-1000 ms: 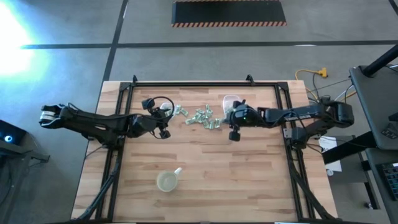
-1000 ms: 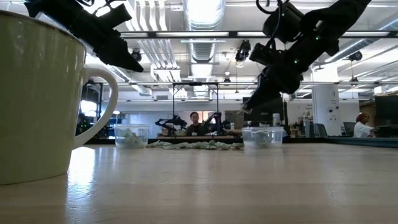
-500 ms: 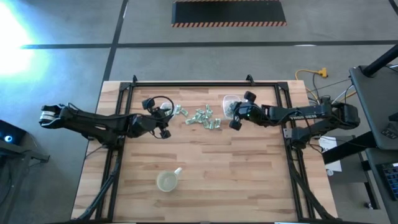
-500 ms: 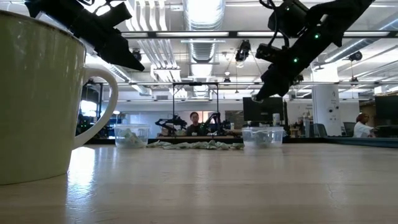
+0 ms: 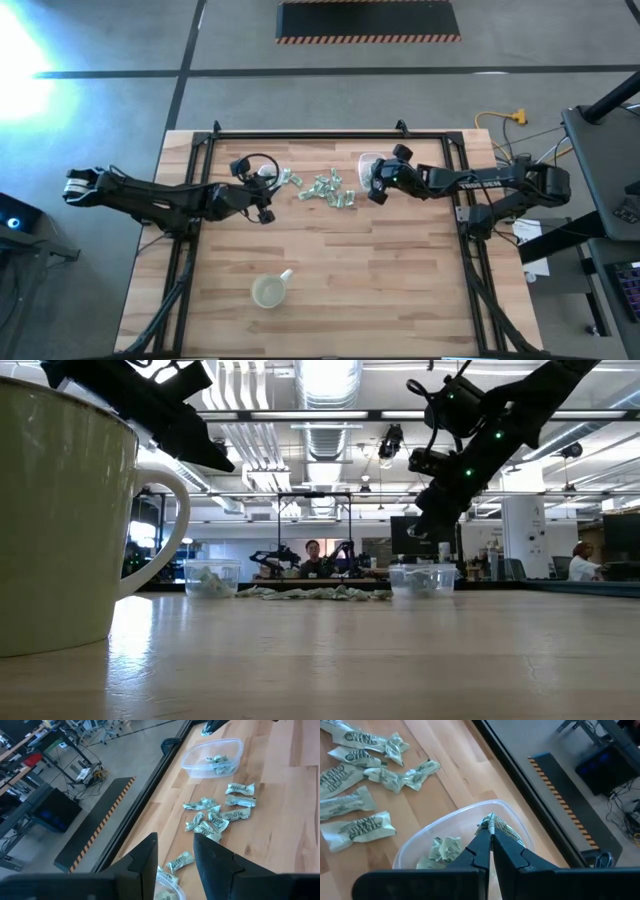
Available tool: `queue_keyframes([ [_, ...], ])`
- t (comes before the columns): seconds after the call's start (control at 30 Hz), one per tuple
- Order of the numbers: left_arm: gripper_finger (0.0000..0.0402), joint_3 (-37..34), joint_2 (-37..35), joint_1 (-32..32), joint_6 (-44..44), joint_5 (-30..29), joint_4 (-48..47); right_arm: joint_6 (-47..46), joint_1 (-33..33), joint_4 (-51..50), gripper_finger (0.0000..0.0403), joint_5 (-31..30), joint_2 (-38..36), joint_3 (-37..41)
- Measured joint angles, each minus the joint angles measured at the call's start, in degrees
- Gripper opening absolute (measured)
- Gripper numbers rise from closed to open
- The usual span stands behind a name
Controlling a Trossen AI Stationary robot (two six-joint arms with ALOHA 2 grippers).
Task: Pick and place items into bin
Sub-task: Put the green stevia packet into the rectangular transparent bin
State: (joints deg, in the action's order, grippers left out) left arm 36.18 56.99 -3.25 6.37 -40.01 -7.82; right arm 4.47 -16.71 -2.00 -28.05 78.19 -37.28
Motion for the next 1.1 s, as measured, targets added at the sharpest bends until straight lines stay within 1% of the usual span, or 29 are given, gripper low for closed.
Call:
queue_keyframes([
  [0.73,0.0109,0.0,0.0,0.0,0.0,0.0,0.1,0.0,-0.2,1.2,0.0011,0.0,0.0,0.0],
  [0.87,0.0109,0.0,0.0,0.0,0.0,-0.1,0.1,0.1,-0.2,1.1,0.0033,0.0,0.0,0.0],
  [1.1,0.0109,0.0,0.0,0.0,0.0,-0.1,0.0,-1.2,-0.2,1.1,0.0095,0.0,0.0,0.0],
])
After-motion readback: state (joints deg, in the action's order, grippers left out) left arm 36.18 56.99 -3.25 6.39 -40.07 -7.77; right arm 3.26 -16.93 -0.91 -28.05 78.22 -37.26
